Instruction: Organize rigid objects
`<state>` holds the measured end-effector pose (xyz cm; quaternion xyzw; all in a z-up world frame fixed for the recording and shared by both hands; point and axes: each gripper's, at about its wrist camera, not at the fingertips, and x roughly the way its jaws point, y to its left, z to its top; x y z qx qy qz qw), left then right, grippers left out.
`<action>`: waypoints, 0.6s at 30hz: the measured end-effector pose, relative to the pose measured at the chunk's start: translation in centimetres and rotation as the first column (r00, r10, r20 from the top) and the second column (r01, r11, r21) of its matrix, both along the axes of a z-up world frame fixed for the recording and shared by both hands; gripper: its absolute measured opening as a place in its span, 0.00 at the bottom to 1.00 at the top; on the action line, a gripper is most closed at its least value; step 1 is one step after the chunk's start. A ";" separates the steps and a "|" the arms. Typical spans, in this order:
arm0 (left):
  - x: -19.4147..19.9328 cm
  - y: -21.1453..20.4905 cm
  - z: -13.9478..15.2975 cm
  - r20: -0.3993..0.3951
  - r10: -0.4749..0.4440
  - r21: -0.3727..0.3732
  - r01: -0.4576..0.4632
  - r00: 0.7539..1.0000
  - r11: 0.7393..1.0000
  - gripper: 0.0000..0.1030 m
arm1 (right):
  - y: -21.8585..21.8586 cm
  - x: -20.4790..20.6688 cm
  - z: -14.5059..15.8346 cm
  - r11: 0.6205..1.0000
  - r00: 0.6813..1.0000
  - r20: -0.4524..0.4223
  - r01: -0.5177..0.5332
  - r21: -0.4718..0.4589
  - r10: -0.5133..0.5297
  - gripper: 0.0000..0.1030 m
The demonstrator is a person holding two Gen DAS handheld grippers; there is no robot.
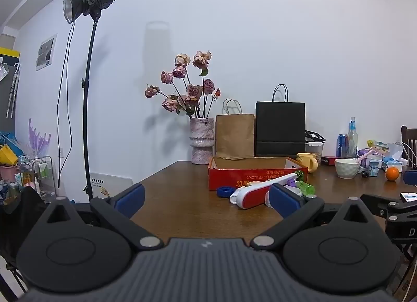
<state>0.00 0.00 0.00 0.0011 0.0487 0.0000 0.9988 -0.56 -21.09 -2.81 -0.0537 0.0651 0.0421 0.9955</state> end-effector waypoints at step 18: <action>-0.1 0.3 0.0 0.019 -0.027 0.016 0.026 0.999 1.000 1.00 | -0.3 0.2 -0.5 1.000 1.000 -0.005 0.008 0.010 -0.008 1.00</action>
